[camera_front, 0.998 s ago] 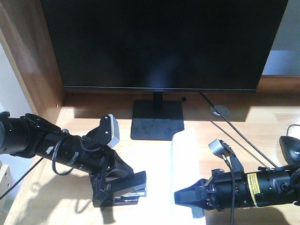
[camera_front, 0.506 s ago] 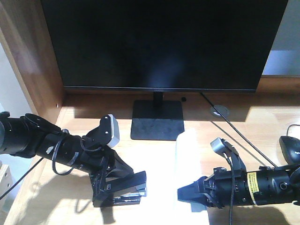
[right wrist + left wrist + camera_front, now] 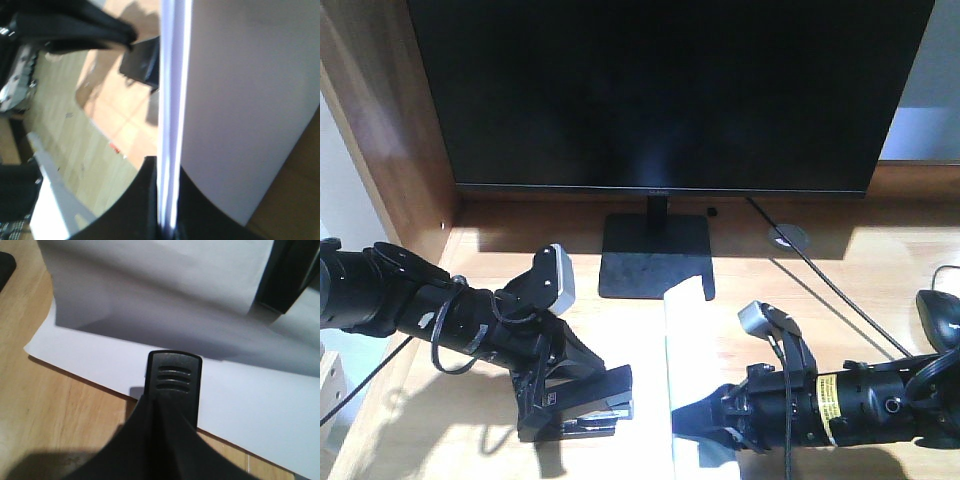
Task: Grab stapler and paper to desk for stapling
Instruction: 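Slide the paper edge into the stapler jaws with the right gripper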
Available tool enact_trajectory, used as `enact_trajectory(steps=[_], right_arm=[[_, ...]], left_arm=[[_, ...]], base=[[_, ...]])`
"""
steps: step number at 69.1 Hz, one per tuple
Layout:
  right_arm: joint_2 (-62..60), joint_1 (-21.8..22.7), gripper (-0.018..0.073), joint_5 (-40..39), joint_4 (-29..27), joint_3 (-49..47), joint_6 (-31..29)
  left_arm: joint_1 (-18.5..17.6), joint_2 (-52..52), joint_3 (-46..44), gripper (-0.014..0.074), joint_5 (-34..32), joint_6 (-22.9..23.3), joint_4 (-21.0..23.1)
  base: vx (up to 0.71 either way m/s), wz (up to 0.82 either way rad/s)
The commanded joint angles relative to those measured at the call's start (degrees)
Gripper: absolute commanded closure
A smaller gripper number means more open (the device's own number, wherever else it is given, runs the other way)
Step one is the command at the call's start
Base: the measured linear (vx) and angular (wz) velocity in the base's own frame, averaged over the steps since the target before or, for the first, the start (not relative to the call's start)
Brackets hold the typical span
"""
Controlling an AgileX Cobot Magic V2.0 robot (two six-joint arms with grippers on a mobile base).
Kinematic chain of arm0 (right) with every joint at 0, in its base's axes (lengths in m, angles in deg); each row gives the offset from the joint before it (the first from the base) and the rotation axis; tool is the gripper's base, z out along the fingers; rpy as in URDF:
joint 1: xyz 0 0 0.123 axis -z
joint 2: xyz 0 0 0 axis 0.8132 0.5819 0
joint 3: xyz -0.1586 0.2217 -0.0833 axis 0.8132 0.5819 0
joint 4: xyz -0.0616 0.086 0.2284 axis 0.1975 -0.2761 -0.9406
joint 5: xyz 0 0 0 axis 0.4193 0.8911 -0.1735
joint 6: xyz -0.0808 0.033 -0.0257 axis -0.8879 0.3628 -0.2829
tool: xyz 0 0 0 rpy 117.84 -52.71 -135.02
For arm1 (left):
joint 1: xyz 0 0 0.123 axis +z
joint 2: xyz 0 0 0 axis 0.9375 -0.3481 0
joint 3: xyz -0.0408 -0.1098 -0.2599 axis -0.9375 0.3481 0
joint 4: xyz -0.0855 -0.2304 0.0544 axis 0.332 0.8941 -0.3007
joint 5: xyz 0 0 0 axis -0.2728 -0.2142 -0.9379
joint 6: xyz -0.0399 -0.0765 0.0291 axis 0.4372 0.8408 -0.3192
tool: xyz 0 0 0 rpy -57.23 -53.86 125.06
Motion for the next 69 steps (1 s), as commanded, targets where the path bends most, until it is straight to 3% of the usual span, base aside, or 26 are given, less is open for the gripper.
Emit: enact_trajectory(steps=[1, 24, 52, 69], right_arm=[[-1.5, -0.1, 0.0562, -1.2, -2.4, -0.9, -0.6], [-1.5, -0.1, 0.0562, -0.2, -1.4, -0.9, -0.1], [-1.5, -0.1, 0.0562, -9.9, -1.5, -0.9, -9.5], [-1.5, -0.1, 0.0562, -11.6, -1.9, -0.9, -12.9]], left_arm=[[-0.2, 2.2, -1.4, 0.0603, 2.4, -0.1, 2.7], [-0.2, 2.2, -1.4, 0.0603, 2.4, -0.1, 2.7], [-0.2, 2.2, -1.4, 0.0603, 2.4, -0.1, 2.7], [-0.2, 2.2, -1.4, 0.0603, 2.4, -0.1, 2.7]], base=[[0.0, 0.0], [0.0, 0.0], [0.0, 0.0], [0.0, 0.0]])
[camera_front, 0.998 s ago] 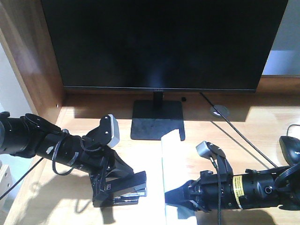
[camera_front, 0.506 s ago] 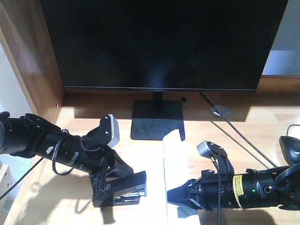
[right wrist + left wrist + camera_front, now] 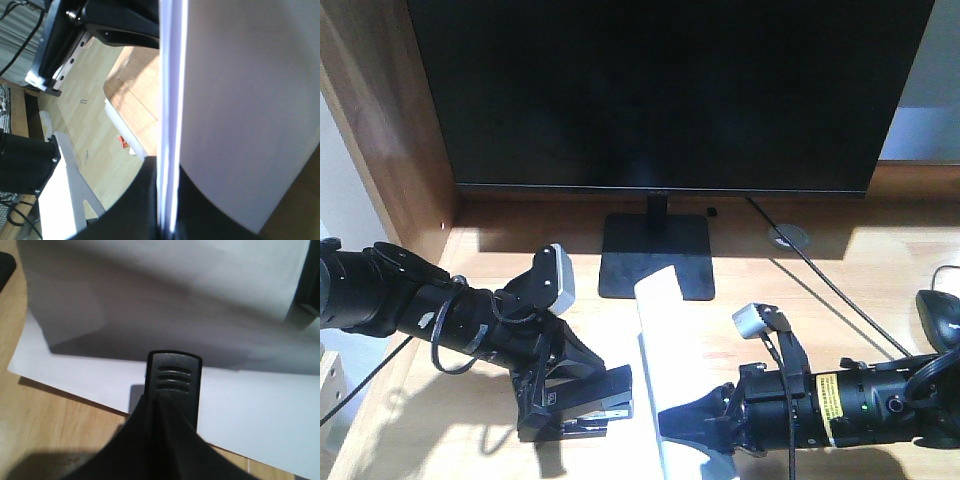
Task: Grab stapler and paper to desk for stapling
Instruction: 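Slide the paper edge into the stapler jaws with the right gripper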
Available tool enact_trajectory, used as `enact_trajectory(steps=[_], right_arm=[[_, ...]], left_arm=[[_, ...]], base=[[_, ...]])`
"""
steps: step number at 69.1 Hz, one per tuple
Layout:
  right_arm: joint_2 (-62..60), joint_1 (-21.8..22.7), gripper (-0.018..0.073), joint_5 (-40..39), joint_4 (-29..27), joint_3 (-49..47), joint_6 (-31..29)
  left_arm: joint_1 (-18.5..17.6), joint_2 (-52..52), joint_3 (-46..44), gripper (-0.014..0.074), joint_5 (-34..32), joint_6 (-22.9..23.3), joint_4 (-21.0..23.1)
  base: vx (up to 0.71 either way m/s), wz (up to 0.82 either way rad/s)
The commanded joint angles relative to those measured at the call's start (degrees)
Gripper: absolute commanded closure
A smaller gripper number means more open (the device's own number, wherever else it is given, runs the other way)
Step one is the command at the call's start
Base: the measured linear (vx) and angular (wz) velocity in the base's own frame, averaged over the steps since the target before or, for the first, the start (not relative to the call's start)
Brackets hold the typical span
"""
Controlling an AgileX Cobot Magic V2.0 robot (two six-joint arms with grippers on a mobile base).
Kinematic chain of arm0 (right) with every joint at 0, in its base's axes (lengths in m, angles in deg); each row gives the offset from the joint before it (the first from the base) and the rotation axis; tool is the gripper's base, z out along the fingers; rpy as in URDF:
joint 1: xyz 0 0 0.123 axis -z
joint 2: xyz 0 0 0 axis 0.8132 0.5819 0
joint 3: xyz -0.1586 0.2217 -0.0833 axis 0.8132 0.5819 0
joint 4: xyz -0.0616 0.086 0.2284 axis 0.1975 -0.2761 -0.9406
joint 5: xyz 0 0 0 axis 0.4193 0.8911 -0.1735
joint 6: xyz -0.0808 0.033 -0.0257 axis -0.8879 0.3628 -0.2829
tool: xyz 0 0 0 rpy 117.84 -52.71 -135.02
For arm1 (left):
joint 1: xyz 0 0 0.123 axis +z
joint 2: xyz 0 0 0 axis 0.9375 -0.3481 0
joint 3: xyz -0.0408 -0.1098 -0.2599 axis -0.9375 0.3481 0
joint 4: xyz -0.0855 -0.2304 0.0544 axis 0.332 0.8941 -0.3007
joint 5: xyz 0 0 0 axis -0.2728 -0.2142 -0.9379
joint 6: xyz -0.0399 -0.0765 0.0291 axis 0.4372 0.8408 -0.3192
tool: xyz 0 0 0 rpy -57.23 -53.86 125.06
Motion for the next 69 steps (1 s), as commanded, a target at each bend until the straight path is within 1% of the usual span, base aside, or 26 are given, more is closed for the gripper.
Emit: enact_trajectory(steps=[1, 10, 15, 20, 26, 32, 40, 45, 56, 69], right_arm=[[-1.5, 0.0, 0.0562, -4.6, -1.5, -0.9, -2.2], [-1.5, 0.0, 0.0562, -3.6, -3.1, -0.9, -1.9], [-1.5, 0.0, 0.0562, -4.0, -4.4, -0.9, -2.9], [-1.5, 0.0, 0.0562, -6.6, -5.2, -0.9, -6.4], [-1.5, 0.0, 0.0562, -12.2, -5.8, -0.9, -11.6], [-1.5, 0.0, 0.0562, -15.3, -6.9, -0.9, -13.7], [-1.5, 0.0, 0.0562, -14.8, -8.4, -0.9, -12.7], [-1.5, 0.0, 0.0562, -13.2, -8.9, -0.9, -11.3], [-1.5, 0.0, 0.0562, -7.9, -8.5, -0.9, -6.2], [-1.5, 0.0, 0.0562, -6.1, -8.4, -0.9, -3.2]], left_arm=[[-0.2, 2.2, -1.4, 0.0603, 2.4, -0.1, 2.7], [-0.2, 2.2, -1.4, 0.0603, 2.4, -0.1, 2.7], [-0.2, 2.2, -1.4, 0.0603, 2.4, -0.1, 2.7], [-0.2, 2.2, -1.4, 0.0603, 2.4, -0.1, 2.7], [-0.2, 2.2, -1.4, 0.0603, 2.4, -0.1, 2.7], [-0.2, 2.2, -1.4, 0.0603, 2.4, -0.1, 2.7], [-0.2, 2.2, -1.4, 0.0603, 2.4, -0.1, 2.7], [-0.2, 2.2, -1.4, 0.0603, 2.4, -0.1, 2.7], [-0.2, 2.2, -1.4, 0.0603, 2.4, -0.1, 2.7], [-0.2, 2.2, -1.4, 0.0603, 2.4, -0.1, 2.7]], base=[[0.0, 0.0], [0.0, 0.0], [0.0, 0.0], [0.0, 0.0], [0.0, 0.0], [0.0, 0.0], [0.0, 0.0], [0.0, 0.0], [0.0, 0.0], [0.0, 0.0]])
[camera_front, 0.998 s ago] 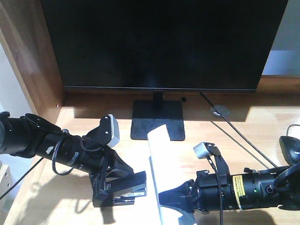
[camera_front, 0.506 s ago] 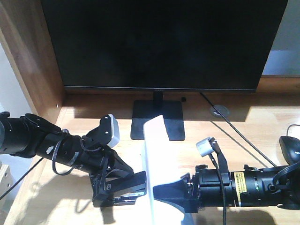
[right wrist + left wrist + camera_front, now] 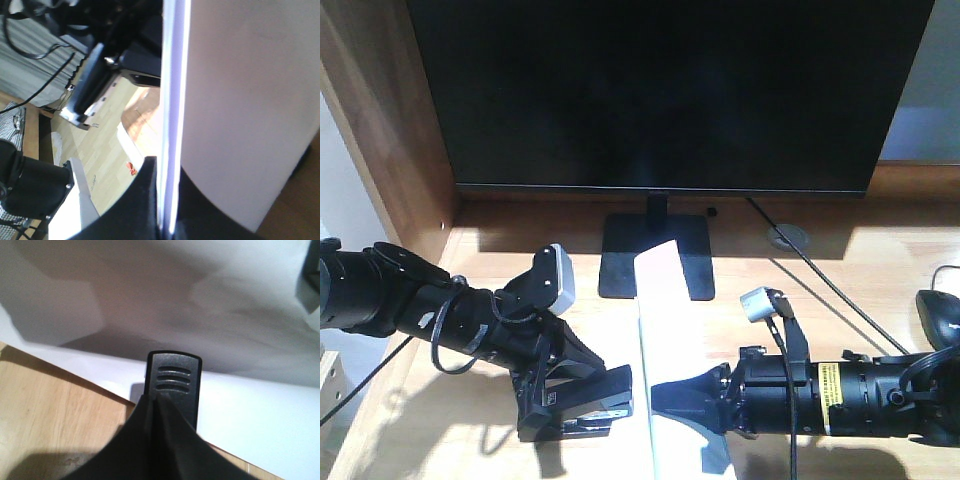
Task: Grab stapler and paper to desk for stapling
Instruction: 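Slide the paper edge into the stapler jaws with the right gripper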
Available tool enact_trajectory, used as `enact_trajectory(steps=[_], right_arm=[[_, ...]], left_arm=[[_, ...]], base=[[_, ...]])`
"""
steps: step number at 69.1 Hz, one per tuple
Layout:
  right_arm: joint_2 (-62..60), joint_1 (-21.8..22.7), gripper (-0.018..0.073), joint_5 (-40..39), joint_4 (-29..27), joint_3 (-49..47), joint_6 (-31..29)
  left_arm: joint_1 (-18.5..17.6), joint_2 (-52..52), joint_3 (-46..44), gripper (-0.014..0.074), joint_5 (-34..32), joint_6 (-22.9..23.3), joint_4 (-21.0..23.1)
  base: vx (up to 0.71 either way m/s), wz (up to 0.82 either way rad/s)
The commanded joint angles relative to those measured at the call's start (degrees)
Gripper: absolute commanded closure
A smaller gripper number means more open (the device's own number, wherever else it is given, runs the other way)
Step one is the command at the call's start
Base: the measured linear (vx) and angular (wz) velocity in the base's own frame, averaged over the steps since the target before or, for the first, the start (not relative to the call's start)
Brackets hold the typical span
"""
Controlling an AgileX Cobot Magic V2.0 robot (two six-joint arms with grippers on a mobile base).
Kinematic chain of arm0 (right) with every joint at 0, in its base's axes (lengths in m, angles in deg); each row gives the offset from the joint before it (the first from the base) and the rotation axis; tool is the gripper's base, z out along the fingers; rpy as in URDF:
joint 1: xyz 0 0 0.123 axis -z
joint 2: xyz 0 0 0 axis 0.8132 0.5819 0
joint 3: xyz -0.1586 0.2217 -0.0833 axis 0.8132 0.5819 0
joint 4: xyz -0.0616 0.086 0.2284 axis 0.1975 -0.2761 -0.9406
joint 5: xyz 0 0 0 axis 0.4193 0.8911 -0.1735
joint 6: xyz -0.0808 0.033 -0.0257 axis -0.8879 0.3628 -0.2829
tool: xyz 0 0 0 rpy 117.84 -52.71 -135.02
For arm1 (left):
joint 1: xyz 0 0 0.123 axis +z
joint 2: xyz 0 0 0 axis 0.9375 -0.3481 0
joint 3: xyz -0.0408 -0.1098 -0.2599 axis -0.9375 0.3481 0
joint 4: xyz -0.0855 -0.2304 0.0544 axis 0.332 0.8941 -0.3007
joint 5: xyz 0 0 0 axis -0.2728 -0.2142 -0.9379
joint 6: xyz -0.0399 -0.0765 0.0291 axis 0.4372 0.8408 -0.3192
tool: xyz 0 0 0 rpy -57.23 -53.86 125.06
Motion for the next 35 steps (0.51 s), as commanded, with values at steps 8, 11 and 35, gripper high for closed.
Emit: enact_trajectory(steps=[8, 11, 35], right_arm=[[-1.5, 0.1, 0.0562, 0.6, -1.5, -0.9, 8.3], [-1.5, 0.1, 0.0562, 2.2, -1.5, -0.8, 11.5], [-4.7, 0.1, 0.0562, 21.6, 12.4, -0.7, 32.4]], left_arm=[[-0.2, 2.2, -1.4, 0.0603, 2.4, -0.1, 2.7], [-0.2, 2.2, -1.4, 0.0603, 2.4, -0.1, 2.7], [-0.2, 2.2, -1.4, 0.0603, 2.4, -0.1, 2.7]], base=[[0.0, 0.0], [0.0, 0.0], [0.0, 0.0]])
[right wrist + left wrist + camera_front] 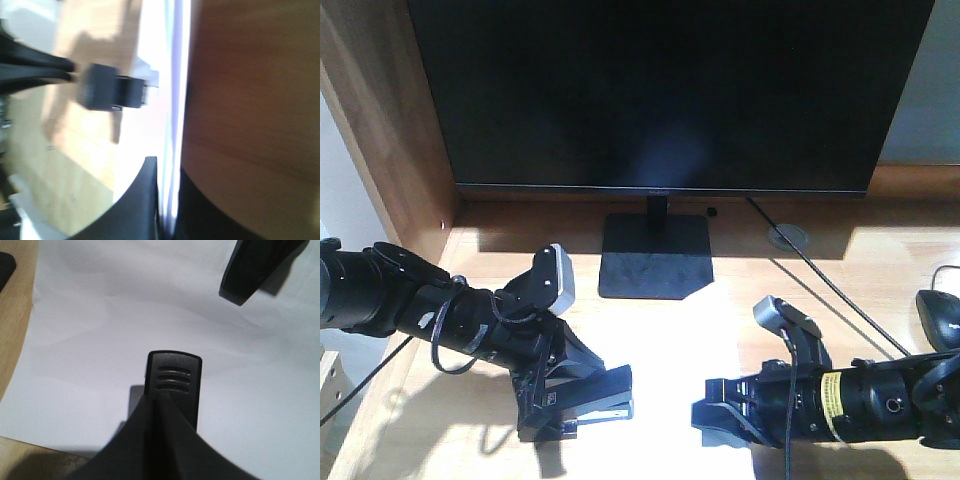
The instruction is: Grab stapler and paper to desk for stapling
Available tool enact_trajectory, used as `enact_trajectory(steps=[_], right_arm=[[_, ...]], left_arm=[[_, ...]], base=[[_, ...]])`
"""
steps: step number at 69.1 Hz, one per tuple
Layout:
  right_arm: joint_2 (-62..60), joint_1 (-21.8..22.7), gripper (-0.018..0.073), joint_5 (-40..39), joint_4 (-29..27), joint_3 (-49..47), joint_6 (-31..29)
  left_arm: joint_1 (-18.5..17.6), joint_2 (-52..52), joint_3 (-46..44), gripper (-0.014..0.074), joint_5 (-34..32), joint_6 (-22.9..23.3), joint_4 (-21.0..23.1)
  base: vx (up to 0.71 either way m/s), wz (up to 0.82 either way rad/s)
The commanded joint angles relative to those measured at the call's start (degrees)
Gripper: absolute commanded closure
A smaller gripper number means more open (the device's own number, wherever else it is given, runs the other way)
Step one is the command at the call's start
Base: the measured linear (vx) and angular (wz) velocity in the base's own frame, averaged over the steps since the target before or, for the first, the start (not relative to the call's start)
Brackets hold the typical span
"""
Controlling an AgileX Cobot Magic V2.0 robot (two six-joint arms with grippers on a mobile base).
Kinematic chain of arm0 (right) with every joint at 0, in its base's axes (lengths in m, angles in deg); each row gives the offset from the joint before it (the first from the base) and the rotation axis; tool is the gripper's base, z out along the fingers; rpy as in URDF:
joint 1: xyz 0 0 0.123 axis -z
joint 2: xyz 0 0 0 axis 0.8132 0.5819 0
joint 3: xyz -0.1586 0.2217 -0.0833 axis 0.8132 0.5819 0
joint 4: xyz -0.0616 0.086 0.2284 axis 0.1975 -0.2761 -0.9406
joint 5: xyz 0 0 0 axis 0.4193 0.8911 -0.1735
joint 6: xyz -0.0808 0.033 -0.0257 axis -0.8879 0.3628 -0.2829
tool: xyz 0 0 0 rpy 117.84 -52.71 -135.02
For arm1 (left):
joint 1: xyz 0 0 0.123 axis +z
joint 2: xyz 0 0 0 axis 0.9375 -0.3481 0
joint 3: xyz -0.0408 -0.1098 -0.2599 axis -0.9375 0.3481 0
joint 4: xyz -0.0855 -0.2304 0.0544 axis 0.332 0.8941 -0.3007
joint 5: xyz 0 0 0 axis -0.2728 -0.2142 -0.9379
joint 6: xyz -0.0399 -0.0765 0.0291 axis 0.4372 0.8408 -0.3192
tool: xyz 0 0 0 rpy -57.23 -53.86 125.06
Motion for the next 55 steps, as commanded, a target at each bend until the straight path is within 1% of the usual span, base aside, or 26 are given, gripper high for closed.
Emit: enact_trajectory(steps=[1, 8, 12, 21, 32, 47, 55], right_arm=[[-2.9, 0.1, 0.0562, 2.5, 4.0, -0.7, 5.5], [-2.9, 0.0, 0.0562, 5.1, 7.2, -0.7, 8.7], [-2.9, 0.0, 0.0562, 5.5, 7.7, -0.7, 8.7], [-2.9, -0.1, 0.0562, 5.0, 7.3, -0.9, 6.5], [-2.9, -0.1, 0.0562, 3.7, 5.3, -0.9, 2.9], [-2.9, -0.1, 0.0562, -0.1, 0.5, -0.9, -2.3], [-2.9, -0.1, 0.0562, -1.0, -0.8, -0.9, -2.9]], left_arm=[[-0.2, 2.2, -1.4, 0.0603, 2.4, -0.1, 2.7], [-0.2, 2.2, -1.4, 0.0603, 2.4, -0.1, 2.7], [-0.2, 2.2, -1.4, 0.0603, 2.4, -0.1, 2.7], [-0.2, 2.2, -1.4, 0.0603, 2.4, -0.1, 2.7], [-0.2, 2.2, -1.4, 0.0603, 2.4, -0.1, 2.7], [-0.2, 2.2, -1.4, 0.0603, 2.4, -0.1, 2.7], [-0.2, 2.2, -1.4, 0.0603, 2.4, -0.1, 2.7]], base=[[0.0, 0.0], [0.0, 0.0], [0.0, 0.0], [0.0, 0.0], [0.0, 0.0], [0.0, 0.0], [0.0, 0.0]])
